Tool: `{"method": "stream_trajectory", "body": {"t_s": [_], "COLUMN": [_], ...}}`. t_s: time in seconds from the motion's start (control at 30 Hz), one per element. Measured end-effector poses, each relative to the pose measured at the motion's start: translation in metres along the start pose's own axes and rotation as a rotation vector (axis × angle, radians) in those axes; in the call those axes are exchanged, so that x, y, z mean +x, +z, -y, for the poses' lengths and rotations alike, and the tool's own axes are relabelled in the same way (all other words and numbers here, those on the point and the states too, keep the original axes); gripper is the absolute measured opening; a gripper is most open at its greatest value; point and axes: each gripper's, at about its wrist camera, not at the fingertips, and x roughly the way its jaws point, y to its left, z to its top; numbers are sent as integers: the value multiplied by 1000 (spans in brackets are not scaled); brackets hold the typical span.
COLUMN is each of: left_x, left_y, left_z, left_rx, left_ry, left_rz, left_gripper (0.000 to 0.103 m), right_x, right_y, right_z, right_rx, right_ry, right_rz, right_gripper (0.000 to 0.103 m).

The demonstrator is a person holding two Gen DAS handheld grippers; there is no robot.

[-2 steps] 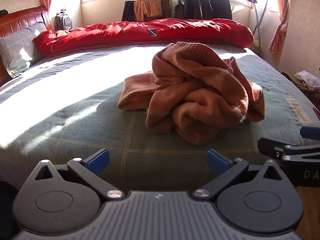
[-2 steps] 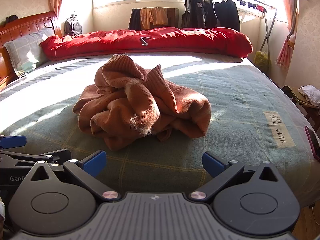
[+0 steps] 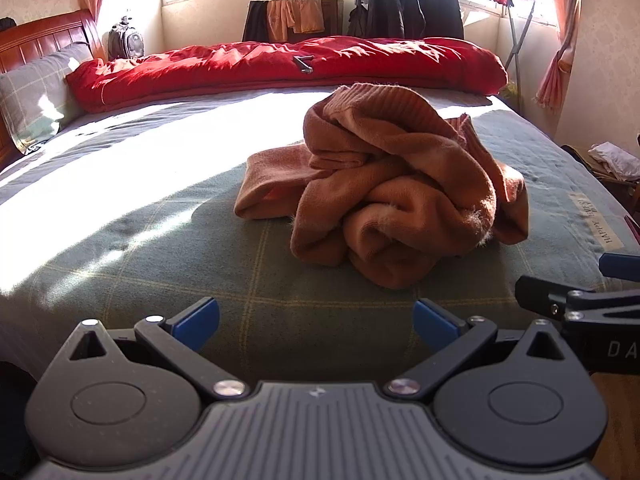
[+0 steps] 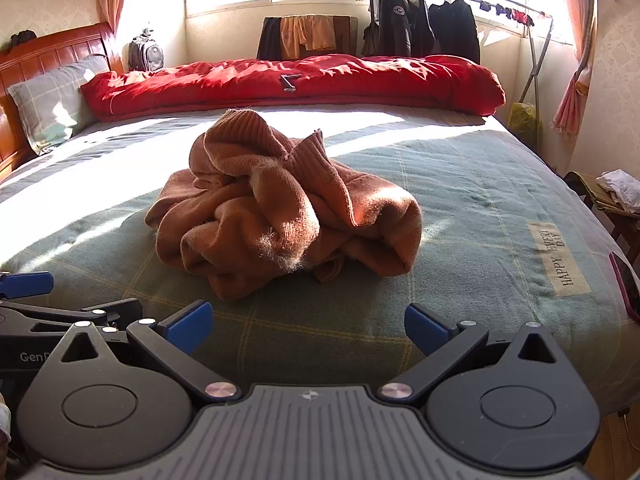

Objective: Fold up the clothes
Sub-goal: 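Move both grippers toward the crumpled salmon-orange sweater on the bed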

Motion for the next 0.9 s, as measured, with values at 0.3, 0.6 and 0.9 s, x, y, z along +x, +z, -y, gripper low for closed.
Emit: {"method": "stream_trajectory", "body": {"t_s": [0.3,0.6,0.9], "left_x": [6,10,12], "left_y": [2,4,3], "left_z": [-1,-4,-3], "left_rx": [1,-4,-1], "left_ry": [-8,-19,-32], "left_rz": [-14,-12,-10], "left_gripper": [102,102,102], "right_x": [1,4,5], "right_y": [1,2,2], "right_z": [-1,0,2], "right_rx": [2,2,11], "right_ry": [7,4,6], "right_rz": [4,-4,0], "right_gripper": [103,103,103]}}
